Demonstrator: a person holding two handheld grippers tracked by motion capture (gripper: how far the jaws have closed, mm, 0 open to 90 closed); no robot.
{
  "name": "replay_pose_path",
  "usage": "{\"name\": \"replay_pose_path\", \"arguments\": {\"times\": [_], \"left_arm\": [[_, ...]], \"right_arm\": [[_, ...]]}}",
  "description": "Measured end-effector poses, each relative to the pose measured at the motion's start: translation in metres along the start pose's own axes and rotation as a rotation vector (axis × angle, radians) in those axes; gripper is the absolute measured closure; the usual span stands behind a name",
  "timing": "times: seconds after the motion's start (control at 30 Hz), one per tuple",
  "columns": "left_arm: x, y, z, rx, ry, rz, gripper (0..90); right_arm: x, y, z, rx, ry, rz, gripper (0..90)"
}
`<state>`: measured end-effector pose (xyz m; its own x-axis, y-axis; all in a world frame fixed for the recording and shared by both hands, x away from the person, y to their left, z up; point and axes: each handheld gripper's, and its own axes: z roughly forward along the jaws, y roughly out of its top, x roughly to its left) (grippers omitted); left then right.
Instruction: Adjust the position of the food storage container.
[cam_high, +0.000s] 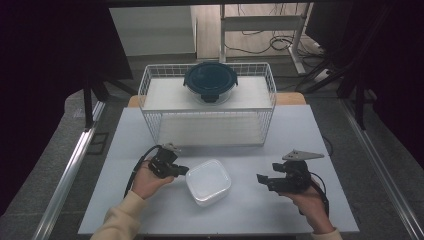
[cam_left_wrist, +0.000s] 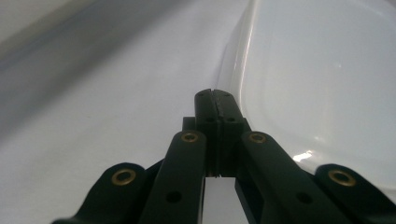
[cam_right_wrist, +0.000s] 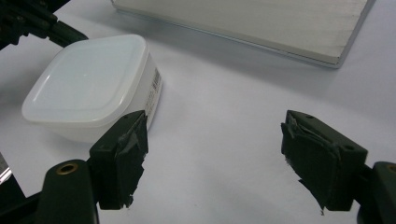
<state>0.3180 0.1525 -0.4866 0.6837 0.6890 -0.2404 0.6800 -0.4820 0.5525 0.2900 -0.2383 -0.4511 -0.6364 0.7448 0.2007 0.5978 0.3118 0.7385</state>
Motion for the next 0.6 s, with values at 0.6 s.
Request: {"name": "replay_pose_path", "arguments": {"times": [0.6], "left_arm": [[-0.026, -0.015, 0.002, 0.026, -0.033, 0.030, 89.8]], "right_arm": [[0.000, 0.000, -0.001, -0.004, -0.006, -0.002, 22.7]]}}
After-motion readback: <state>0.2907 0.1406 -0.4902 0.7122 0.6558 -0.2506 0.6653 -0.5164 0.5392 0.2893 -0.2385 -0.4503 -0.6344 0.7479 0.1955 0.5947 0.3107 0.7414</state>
